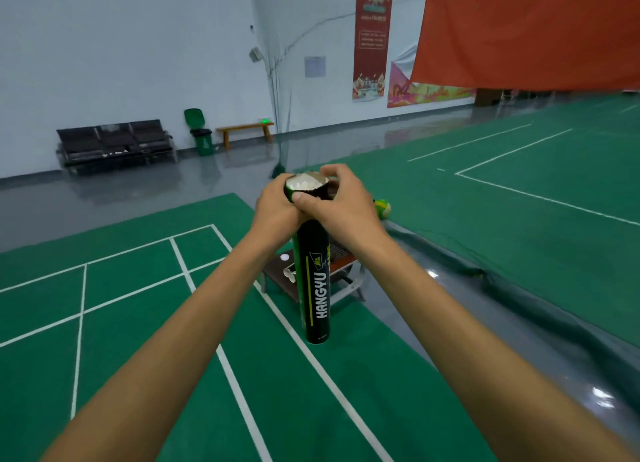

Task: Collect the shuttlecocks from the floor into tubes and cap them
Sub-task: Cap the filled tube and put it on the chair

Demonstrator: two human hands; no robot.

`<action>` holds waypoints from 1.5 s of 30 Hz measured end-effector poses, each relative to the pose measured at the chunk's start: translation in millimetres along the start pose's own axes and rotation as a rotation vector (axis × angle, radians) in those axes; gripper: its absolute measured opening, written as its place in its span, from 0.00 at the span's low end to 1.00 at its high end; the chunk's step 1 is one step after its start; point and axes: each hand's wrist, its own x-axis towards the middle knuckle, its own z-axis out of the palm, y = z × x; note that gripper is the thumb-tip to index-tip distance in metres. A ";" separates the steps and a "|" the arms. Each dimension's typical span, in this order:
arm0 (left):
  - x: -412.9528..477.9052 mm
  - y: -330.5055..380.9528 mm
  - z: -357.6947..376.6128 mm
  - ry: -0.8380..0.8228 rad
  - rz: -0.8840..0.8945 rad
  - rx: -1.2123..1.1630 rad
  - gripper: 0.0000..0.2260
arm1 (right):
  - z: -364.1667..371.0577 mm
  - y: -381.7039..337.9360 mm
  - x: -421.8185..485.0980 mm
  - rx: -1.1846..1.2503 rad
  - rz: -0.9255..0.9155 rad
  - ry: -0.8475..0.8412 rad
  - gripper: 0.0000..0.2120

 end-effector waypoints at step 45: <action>692.9 -554.6 -138.9 0.040 -0.322 0.082 0.26 | 551.6 285.9 709.1 -0.026 0.129 -0.357 0.32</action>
